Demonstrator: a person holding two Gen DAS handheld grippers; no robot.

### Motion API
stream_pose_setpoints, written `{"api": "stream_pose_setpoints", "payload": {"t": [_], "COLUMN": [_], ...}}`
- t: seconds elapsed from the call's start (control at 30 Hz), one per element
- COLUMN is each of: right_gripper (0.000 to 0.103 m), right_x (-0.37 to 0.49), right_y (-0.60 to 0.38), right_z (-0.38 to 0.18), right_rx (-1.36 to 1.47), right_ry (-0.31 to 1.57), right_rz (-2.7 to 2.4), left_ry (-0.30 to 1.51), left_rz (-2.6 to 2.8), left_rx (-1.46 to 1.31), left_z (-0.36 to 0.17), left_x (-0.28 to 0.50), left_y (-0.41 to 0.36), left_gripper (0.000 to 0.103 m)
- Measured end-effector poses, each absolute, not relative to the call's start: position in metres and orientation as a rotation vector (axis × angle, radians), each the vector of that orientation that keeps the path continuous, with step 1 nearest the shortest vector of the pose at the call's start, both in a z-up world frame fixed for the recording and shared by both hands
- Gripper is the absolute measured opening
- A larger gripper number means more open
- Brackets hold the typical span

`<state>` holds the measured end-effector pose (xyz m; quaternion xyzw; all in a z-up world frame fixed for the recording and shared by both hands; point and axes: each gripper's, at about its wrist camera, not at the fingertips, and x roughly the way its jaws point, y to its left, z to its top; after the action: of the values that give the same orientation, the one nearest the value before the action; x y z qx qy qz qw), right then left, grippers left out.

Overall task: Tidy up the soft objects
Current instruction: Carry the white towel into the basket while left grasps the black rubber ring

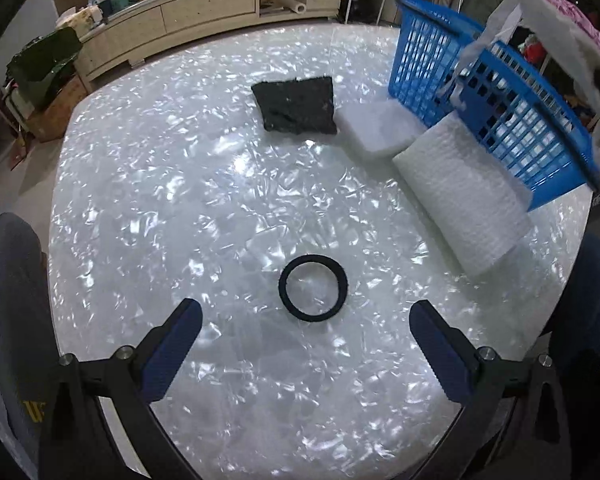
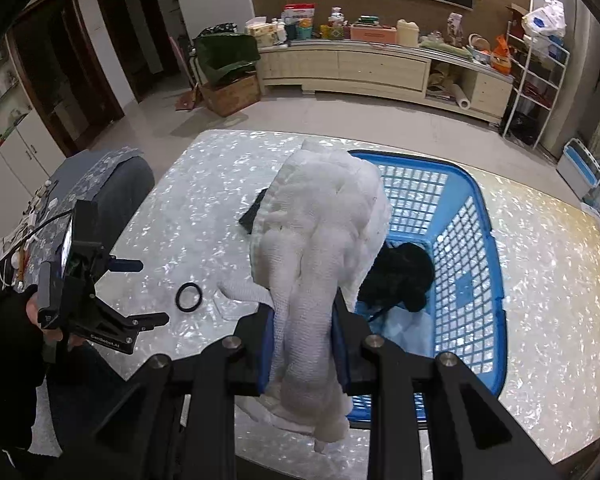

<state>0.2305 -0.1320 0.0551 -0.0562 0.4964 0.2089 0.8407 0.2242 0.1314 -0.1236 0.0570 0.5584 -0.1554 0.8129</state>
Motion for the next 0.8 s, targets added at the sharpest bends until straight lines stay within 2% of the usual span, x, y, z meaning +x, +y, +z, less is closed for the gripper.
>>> {"api": "stream_pose_setpoints", "payload": {"t": [0.47,0.5,0.53,0.57,0.67,0.8], "right_gripper": [0.024,0.024,0.024,0.024,0.024,0.024], "right_x": [0.242,0.243,0.244,0.245,0.249,0.255], "right_y": [-0.159,-0.16,-0.161,-0.161,-0.162,-0.168], "right_z": [0.052,0.052,0.051,0.051,0.049,0.048], "right_rx": [-0.087,-0.085,-0.083,-0.082,-0.093,-0.097], "right_ry": [1.059,1.059,1.059,1.06,1.061,1.058], "right_rz": [0.368,0.363,0.362,0.362,0.354,0.346], "left_ry": [1.259,1.259,1.259,1.264,1.247,1.227], "left_rz": [-0.315,-0.313,-0.313,-0.316,-0.314,-0.312], "left_rx": [0.158,0.153,0.15,0.147,0.165,0.158], "left_z": [-0.166,-0.168,-0.17,-0.171,-0.171,-0.168], "left_x": [0.253,0.255,0.255,0.256,0.255,0.257], "left_y": [0.127,0.127,0.127,0.127,0.127,0.13], "left_gripper": [0.103,0.1,0.092,0.091,0.079,0.05]}}
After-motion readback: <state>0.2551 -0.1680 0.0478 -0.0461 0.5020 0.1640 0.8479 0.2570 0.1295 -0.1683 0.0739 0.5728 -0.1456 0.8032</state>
